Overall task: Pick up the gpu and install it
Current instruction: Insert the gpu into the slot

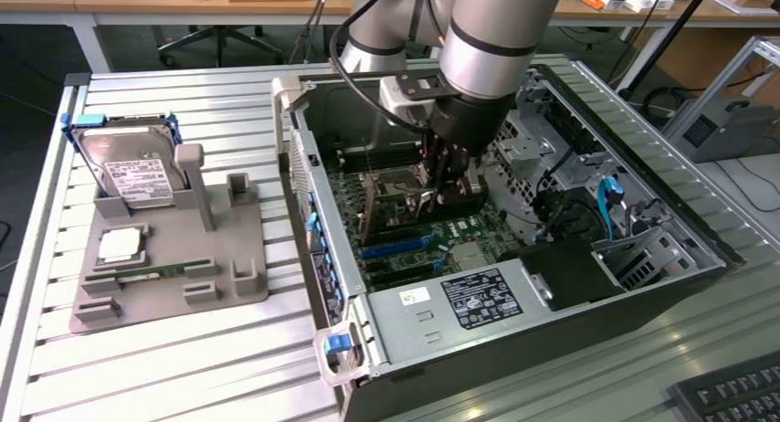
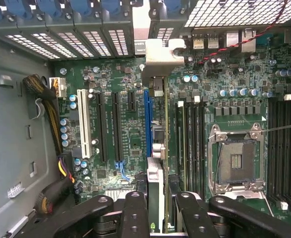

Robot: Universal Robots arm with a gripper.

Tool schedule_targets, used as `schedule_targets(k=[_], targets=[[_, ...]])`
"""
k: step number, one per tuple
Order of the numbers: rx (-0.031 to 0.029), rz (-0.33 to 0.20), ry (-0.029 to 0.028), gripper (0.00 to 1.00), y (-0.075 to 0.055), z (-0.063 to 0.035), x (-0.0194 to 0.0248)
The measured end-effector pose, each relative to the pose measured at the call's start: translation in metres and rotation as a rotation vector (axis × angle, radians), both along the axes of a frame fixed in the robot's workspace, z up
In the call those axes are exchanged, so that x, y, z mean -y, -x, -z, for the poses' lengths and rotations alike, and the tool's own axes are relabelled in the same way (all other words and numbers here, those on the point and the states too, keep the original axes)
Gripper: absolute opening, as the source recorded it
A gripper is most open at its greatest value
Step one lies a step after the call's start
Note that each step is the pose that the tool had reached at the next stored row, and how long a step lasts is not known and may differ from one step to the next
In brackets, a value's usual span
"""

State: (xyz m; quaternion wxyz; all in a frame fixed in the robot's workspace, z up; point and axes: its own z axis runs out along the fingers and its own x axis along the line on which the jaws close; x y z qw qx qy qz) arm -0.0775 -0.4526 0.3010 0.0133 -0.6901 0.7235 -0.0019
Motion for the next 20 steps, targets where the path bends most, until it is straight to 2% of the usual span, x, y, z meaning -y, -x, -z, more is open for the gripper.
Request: schedule_targets(k=[14, 20], targets=[[0.0, 0.0, 0.0, 0.27, 0.0003, 0.001, 0.0016], [0.0, 0.0, 0.0, 0.27, 0.0022, 0.0039, 0.0054]])
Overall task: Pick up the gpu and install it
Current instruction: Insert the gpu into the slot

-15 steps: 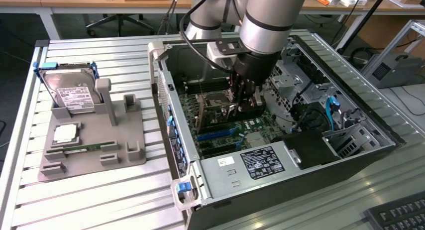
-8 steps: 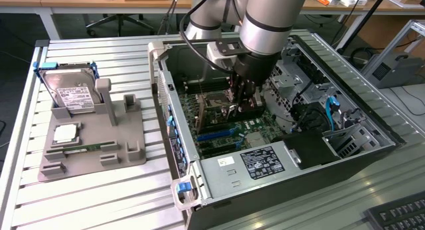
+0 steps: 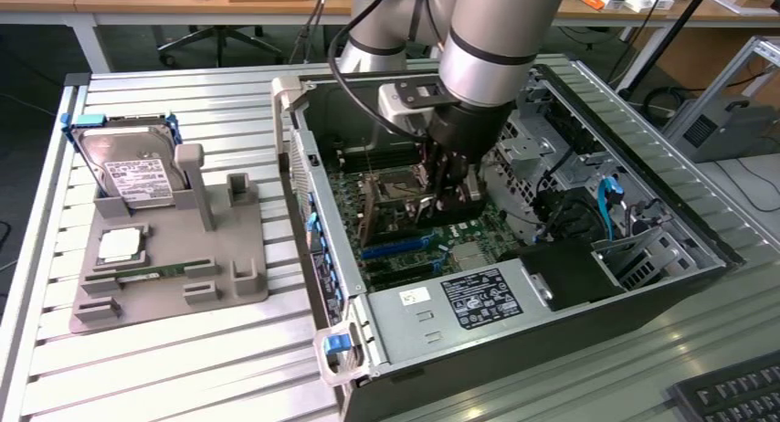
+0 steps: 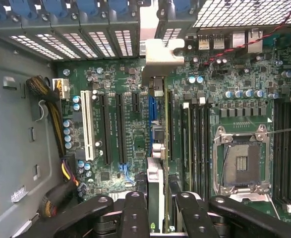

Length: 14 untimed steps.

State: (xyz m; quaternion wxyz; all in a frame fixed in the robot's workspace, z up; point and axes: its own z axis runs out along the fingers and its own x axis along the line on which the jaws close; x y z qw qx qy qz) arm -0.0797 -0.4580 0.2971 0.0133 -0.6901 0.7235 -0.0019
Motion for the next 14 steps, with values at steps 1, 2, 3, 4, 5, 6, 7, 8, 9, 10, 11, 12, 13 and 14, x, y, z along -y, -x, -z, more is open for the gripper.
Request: schedule_targets(k=[1, 2, 3, 4, 5, 6, 7, 8, 9, 10, 11, 12, 13, 14], targets=[[0.0001, 0.0, -0.0002, 0.27, 0.001, 0.0006, 0.0008], [0.0, 0.0, 0.0, 0.27, 0.003, 0.0013, 0.001], [0.0, 0.0, -0.0001, 0.27, 0.007, 0.0024, 0.0013], [0.0, 0.0, 0.0, 0.27, 0.009, 0.0031, 0.0013], [-0.0001, 0.0, 0.0002, 0.27, 0.01, 0.0033, 0.0013], [0.0, 0.0, 0.0001, 0.27, 0.01, 0.0036, 0.0013], [0.0, 0.0, 0.0002, 0.27, 0.011, 0.0039, 0.0013], [0.0, 0.0, 0.0002, 0.27, 0.012, 0.004, 0.0013], [0.0, 0.0, 0.0003, 0.27, 0.012, 0.0042, 0.0013], [-0.0001, 0.0, 0.0005, 0.27, 0.013, 0.0044, 0.0013], [0.0, 0.0, 0.0006, 0.27, 0.013, 0.0045, 0.0013], [0.0, 0.0, 0.0007, 0.27, 0.013, 0.0047, 0.0013], [0.0, 0.0, 0.0008, 0.27, 0.013, 0.0047, 0.0013], [-0.0001, 0.0, 0.0009, 0.27, 0.013, 0.0048, 0.0013]])
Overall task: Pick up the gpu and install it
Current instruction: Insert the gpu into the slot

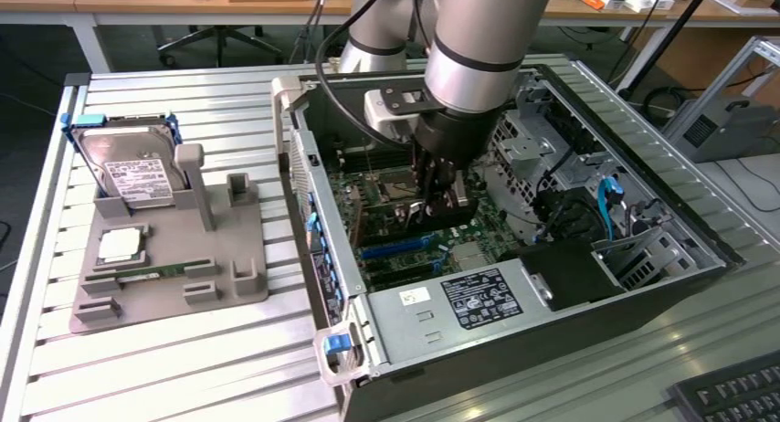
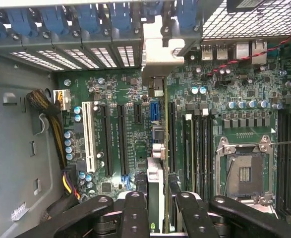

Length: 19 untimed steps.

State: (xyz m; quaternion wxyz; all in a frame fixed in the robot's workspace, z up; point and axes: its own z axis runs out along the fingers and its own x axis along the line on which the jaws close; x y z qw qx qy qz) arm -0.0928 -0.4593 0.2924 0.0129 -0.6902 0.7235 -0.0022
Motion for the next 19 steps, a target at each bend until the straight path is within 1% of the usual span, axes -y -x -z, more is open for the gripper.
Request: schedule_targets(k=[4, 6, 19], targets=[[0.0001, 0.0, 0.0001, 0.27, 0.0006, 0.0006, 0.0], [0.0, 0.0, 0.0011, 0.27, 0.0008, 0.0009, 0.0001], [0.0001, 0.0, 0.0012, 0.27, 0.0045, 0.0018, 0.001]])
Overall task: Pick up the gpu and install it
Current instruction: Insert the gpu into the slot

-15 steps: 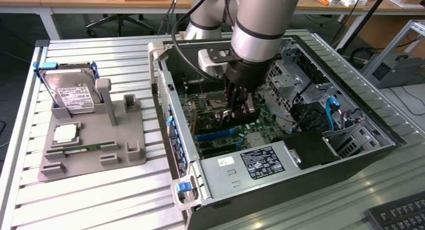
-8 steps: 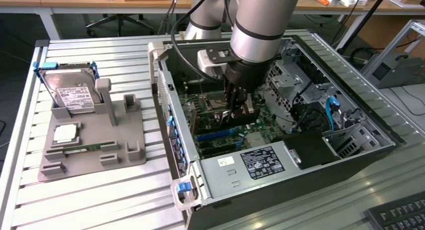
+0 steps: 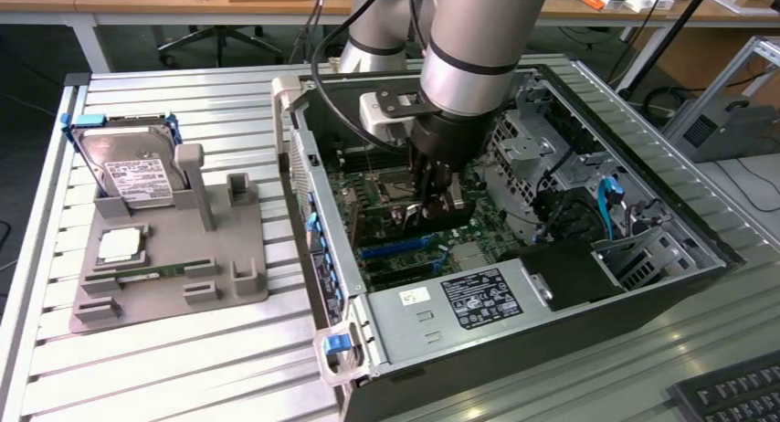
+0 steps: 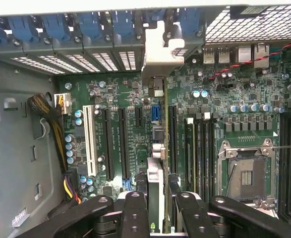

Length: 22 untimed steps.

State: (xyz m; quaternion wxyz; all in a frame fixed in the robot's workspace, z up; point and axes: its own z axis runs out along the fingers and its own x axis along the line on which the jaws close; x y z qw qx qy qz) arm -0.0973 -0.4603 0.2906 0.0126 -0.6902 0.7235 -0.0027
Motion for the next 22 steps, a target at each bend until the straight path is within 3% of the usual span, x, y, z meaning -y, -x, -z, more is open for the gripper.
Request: schedule_targets(k=[22], targets=[[0.0001, 0.0, -0.0001, 0.27, 0.0062, 0.0029, 0.0016]])
